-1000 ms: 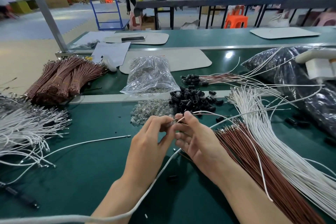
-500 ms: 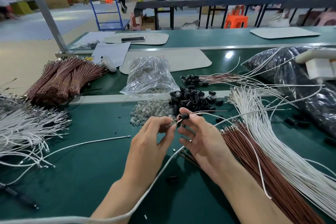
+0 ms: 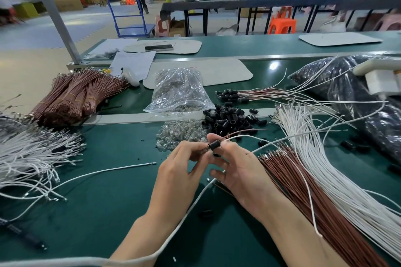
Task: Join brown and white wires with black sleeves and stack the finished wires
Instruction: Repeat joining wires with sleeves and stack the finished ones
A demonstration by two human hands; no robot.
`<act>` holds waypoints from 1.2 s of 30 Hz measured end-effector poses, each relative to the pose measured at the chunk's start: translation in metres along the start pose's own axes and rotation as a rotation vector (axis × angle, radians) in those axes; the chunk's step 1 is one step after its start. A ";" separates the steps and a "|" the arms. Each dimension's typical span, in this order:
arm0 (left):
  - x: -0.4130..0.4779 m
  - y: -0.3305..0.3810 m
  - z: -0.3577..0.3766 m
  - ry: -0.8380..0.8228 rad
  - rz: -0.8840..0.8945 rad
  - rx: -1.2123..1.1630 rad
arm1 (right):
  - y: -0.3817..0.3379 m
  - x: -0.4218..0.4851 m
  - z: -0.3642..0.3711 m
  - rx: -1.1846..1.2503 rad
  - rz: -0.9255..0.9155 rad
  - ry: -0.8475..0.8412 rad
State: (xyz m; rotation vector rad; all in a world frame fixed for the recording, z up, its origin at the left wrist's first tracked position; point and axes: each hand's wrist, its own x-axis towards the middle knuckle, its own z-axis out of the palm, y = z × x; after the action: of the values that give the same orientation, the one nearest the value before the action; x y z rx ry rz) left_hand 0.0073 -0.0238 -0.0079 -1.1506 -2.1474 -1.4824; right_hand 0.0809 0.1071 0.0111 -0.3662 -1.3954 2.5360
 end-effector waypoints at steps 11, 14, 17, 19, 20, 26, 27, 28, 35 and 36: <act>0.002 -0.006 0.001 -0.050 -0.093 -0.021 | 0.003 0.002 0.002 -0.007 -0.004 0.080; 0.003 -0.007 0.001 -0.061 -0.114 0.009 | 0.005 0.003 0.003 -0.009 -0.063 0.174; 0.004 -0.009 -0.002 -0.067 -0.163 0.064 | 0.006 0.004 0.002 0.026 -0.103 0.249; 0.005 -0.009 -0.003 -0.092 -0.175 0.109 | 0.006 0.003 0.001 0.017 -0.128 0.286; 0.005 -0.009 -0.003 -0.113 -0.186 0.135 | 0.006 0.003 0.001 0.005 -0.140 0.299; 0.004 -0.002 0.001 -0.176 -0.270 0.299 | 0.010 0.003 0.004 -0.019 -0.181 0.314; 0.005 0.000 0.002 -0.185 -0.287 0.329 | 0.011 0.004 0.004 -0.016 -0.181 0.300; 0.005 0.001 0.003 -0.196 -0.302 0.358 | 0.012 0.003 0.005 -0.017 -0.182 0.285; 0.005 0.001 0.004 -0.119 -0.349 0.411 | 0.014 0.002 0.010 -0.102 -0.179 0.223; 0.004 0.001 0.005 -0.096 -0.354 0.424 | 0.015 0.002 0.010 -0.114 -0.177 0.226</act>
State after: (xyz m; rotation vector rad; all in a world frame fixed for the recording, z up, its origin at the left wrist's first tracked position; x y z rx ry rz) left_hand 0.0061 -0.0176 -0.0068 -0.7325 -2.6656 -1.0209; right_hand 0.0747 0.0919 0.0036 -0.5076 -1.4208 2.2041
